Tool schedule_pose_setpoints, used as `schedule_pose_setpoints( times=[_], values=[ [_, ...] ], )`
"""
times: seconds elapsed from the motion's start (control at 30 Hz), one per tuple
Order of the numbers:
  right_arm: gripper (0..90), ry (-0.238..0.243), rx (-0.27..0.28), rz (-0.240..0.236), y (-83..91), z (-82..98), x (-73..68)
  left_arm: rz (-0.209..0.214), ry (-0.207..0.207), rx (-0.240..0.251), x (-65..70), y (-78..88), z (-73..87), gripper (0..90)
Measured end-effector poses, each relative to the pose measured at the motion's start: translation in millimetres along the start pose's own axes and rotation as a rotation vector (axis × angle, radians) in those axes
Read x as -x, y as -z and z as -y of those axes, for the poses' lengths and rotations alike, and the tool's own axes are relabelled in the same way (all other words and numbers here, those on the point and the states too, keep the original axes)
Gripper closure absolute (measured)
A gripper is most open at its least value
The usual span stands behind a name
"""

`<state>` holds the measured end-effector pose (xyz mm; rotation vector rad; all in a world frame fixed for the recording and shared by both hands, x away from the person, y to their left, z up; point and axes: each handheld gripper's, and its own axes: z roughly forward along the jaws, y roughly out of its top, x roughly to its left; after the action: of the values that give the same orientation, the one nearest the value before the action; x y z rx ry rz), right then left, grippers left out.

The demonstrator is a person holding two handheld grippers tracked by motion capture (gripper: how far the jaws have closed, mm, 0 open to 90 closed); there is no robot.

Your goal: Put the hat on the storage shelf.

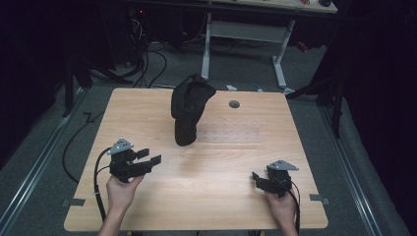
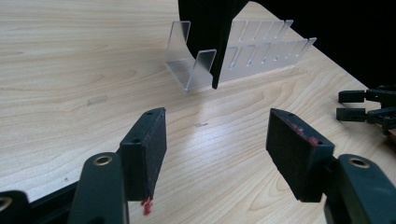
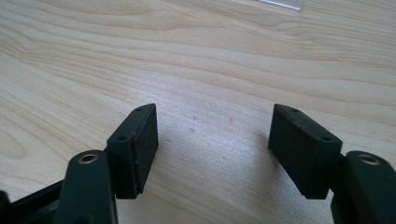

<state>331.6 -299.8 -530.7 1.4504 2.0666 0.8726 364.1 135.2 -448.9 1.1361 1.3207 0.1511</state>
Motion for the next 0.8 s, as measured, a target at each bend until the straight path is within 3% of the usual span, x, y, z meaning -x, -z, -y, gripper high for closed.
schedule_pose_setpoints(
  times=[0.33, 0.8],
  values=[
    [33.3, -0.001, 0.0, 0.001, 0.0, 0.0, -0.1, -0.005, 0.032, -0.016, -6.2, 3.9, 11.5, 38.1],
    [33.3, -0.002, 0.001, 0.002, 0.0, 0.0, -0.2, -0.019, 0.012, -0.053, -5.0, 0.5, 29.6, 37.6]
  ],
)
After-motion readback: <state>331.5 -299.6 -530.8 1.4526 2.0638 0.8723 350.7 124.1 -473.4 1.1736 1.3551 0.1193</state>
